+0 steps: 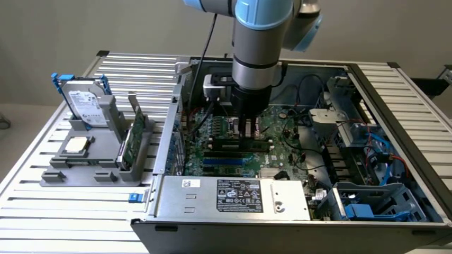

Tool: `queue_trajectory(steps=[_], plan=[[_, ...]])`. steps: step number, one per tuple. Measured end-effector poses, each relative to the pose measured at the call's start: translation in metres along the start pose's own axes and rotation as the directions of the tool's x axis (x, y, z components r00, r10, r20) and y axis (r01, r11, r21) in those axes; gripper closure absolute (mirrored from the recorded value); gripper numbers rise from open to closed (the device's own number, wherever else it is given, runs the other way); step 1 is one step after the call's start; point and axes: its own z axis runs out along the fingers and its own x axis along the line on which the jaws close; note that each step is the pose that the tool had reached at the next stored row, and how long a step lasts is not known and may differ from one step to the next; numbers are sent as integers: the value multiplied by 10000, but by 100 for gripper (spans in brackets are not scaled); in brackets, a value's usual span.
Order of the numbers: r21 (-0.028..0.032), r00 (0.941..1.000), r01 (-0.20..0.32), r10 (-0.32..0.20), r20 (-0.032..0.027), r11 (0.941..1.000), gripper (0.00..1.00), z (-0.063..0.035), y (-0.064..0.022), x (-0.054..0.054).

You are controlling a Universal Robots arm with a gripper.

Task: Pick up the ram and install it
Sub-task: 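Insert the ram into the slot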

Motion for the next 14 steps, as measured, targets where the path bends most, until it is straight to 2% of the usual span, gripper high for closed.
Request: queue_trajectory(steps=[4, 9, 11, 13, 14], plan=[[-22, 10000, 0, 0, -1, 10000, 60, -107, 1, 1], [-49, 10000, 1, -1, -3, 10000, 60, -293, 0, 3], [-53, 10000, 1, -1, -2, 10000, 62, -304, 0, 3], [-54, 10000, 1, -1, 0, 10000, 75, -303, 0, 3], [-56, 10000, 1, -1, -1, 10000, 75, -304, 0, 3]])
